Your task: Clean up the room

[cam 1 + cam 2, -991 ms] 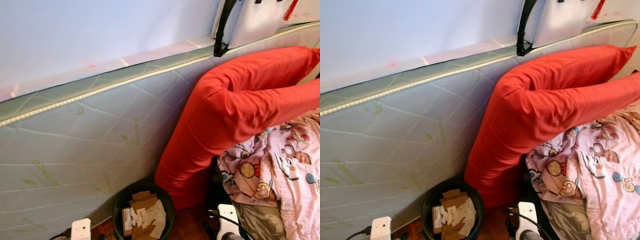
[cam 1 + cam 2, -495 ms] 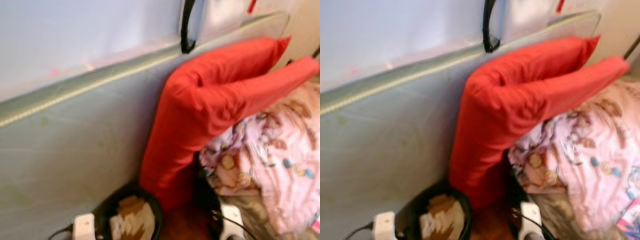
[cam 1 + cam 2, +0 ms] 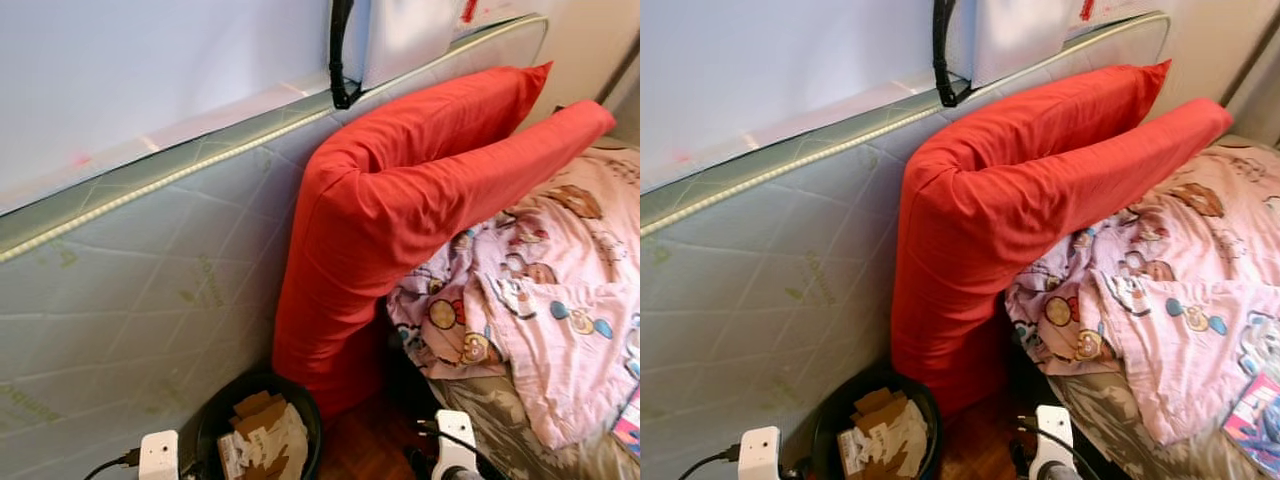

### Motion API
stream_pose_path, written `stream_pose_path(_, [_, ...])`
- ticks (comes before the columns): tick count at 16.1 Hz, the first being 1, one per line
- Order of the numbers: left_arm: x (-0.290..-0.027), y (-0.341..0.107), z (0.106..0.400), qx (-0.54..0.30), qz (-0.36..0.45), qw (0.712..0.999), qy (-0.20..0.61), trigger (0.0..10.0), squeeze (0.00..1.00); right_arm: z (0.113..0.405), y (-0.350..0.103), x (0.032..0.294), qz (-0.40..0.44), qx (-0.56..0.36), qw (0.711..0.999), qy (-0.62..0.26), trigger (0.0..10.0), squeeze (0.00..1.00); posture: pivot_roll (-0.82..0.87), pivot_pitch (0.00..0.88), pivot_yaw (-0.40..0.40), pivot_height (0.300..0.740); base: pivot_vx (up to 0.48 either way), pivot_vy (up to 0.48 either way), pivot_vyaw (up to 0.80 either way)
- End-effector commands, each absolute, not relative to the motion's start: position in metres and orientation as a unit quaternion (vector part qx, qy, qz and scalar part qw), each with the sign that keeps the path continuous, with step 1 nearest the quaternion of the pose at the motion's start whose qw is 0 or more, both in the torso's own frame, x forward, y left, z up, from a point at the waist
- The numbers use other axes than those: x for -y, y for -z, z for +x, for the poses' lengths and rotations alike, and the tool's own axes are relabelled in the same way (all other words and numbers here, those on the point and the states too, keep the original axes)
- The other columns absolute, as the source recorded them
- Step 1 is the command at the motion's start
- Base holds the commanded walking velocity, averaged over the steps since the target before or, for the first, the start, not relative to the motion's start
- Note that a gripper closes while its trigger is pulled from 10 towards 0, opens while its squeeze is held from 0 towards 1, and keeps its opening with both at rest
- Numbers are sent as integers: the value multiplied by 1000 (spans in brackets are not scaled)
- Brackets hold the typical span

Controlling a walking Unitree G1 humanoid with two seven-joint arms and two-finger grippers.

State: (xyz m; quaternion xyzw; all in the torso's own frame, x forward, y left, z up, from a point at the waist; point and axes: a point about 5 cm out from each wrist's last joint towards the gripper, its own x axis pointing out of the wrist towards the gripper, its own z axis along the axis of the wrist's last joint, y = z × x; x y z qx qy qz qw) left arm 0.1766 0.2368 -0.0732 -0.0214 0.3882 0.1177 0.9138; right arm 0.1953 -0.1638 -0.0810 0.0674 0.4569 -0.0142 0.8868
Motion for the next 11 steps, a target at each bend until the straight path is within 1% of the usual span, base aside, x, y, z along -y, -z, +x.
stream_pose_path(1, [-242, 76, 169, -403, -8, 907, -121, 10000, 0, 194, 82, 162, 78, -457, 886, 22, 10000, 0, 253, 96, -15, 740, 0, 0, 0])
stream_pose_path(4, [-242, 75, 172, -401, -6, 909, -116, 10000, 0, 194, 82, 161, 83, -454, 887, 24, 10000, 0, 240, 93, -12, 740, 0, 0, 0])
stream_pose_path(7, [-236, 75, 175, -398, -8, 910, -112, 10000, 0, 194, 81, 165, 81, -456, 886, 30, 10000, 0, 229, 93, -27, 740, 0, 0, 0])
stream_pose_path(11, [-229, 77, 175, -398, -16, 910, -114, 10000, 0, 191, 83, 167, 71, -464, 882, 25, 10000, 0, 228, 99, -49, 740, 0, 0, -592])
